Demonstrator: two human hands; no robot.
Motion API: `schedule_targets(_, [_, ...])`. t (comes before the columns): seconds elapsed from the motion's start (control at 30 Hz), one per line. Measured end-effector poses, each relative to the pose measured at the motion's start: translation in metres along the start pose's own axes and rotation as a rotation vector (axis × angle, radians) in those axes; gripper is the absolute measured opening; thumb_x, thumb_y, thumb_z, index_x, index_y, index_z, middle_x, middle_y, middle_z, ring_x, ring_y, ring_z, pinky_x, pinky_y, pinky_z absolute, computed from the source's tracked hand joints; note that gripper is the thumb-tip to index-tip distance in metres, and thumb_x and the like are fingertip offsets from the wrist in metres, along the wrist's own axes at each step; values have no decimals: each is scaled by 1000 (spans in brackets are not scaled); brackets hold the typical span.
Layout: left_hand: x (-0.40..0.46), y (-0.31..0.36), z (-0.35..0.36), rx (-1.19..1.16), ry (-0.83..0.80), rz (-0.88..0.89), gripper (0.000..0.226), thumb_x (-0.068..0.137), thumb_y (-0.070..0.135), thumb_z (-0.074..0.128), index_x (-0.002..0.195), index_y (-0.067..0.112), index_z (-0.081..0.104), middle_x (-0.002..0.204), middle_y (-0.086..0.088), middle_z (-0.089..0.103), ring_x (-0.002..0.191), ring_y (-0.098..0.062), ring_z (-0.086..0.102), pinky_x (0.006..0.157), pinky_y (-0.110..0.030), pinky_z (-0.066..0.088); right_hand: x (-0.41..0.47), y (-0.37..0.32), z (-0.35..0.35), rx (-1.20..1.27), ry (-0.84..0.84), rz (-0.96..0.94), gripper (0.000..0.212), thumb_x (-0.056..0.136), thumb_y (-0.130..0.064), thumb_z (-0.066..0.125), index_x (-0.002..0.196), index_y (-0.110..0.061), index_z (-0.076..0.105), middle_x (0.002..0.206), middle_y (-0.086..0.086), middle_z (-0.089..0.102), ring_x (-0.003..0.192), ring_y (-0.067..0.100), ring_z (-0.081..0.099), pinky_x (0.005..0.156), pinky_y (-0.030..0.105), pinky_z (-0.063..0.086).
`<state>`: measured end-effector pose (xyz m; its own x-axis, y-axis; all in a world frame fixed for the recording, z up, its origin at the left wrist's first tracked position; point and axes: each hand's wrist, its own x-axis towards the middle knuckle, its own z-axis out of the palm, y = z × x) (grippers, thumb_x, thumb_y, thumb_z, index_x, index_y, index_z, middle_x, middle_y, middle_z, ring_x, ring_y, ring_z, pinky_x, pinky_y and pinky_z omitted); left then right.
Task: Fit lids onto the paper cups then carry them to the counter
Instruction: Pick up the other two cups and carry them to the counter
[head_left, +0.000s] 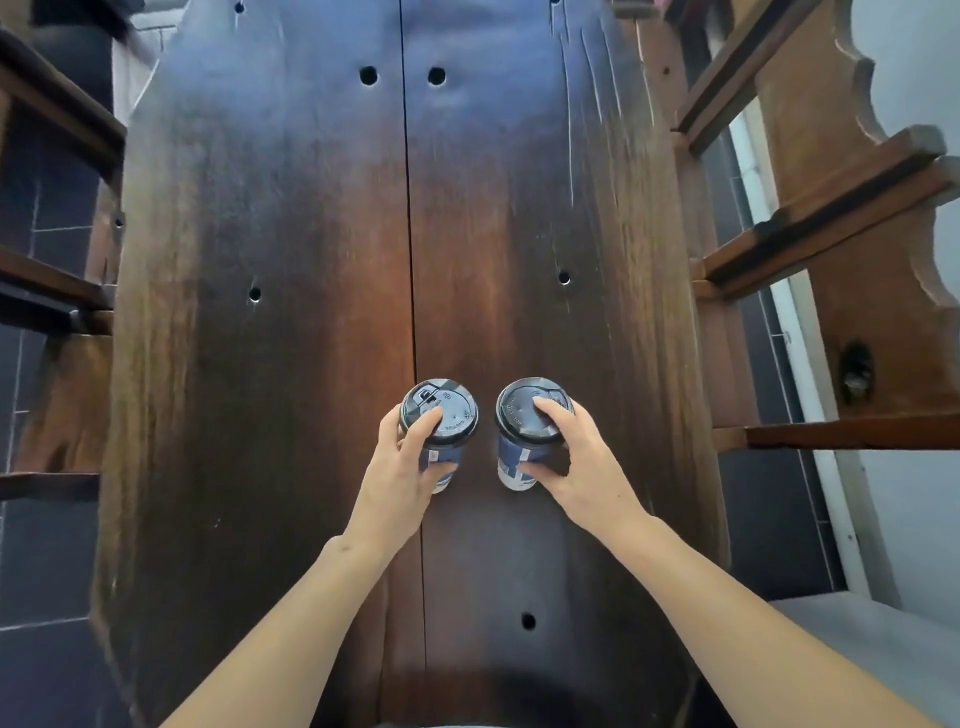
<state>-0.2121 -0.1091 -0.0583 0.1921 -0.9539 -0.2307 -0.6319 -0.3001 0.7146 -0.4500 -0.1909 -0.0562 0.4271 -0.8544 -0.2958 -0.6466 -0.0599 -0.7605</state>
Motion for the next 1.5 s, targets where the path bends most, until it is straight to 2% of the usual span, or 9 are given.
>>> schedule_targets(0.1, [14,-3,4,-42,22,-13,80,86,5,82,141,38,34,157,-16,36,132,-15,43,105,-34,47,6,6,1,43,33,26,83,80,-16,87,146,-33,39,144,-5,45,123,-2,48,102,6,40])
schedule_targets(0.2, [30,-6,6,-139,36,-103,77,85,7,83,143,34,40,158,-12,37,139,-18,43,109,-34,44,13,10,3,81,52,55,83,78,-16,88,144,-31,40,139,-9,45,122,-12,45,98,3,38])
schedule_targets(0.37, [47,-8,1,-266,23,-170,73,84,4,83,136,42,48,147,-1,48,132,-15,50,109,-46,53,28,5,5,145,58,60,82,77,-14,88,141,-31,39,137,-10,41,123,-12,45,97,8,46])
schedule_targets(0.6, [30,34,-8,-415,64,-137,75,80,3,87,131,44,51,140,6,56,128,-20,59,101,-40,58,22,-22,-14,256,-19,-18,82,75,-11,86,140,-32,40,143,-6,46,128,10,52,101,27,54])
schedule_targets(0.73, [8,60,-31,-542,-40,-133,67,87,-1,79,136,39,55,143,5,59,127,-21,62,101,-46,59,0,-41,-46,350,-60,-51,80,75,-3,84,136,-32,42,140,-4,52,121,12,60,95,31,58])
schedule_targets(1.03, [-83,131,-77,-519,-67,5,69,99,-8,61,142,44,48,135,39,58,128,3,59,103,-21,53,-74,-76,-88,438,-144,-173,71,86,3,76,135,-34,40,136,-9,58,113,12,67,95,33,58])
schedule_targets(1.23, [-145,144,-96,-613,103,28,87,87,-10,75,141,51,45,138,15,64,116,-8,69,91,-23,59,-109,-109,-92,381,-168,-276,65,89,-2,75,133,-37,42,132,-7,61,111,19,68,98,38,57])
schedule_targets(1.4, [-198,127,-126,-645,173,84,62,85,-10,76,127,31,58,120,14,72,110,-20,71,88,-27,60,-137,-155,-76,303,-234,-371,59,95,-3,69,136,-32,39,131,-8,60,112,17,68,95,31,58])
schedule_targets(1.5, [-236,105,-151,-694,264,83,58,87,-13,73,125,28,59,113,16,73,105,-14,73,89,-27,59,-152,-197,-49,245,-256,-443,61,95,-6,70,139,-32,37,131,-11,60,110,15,70,91,28,59])
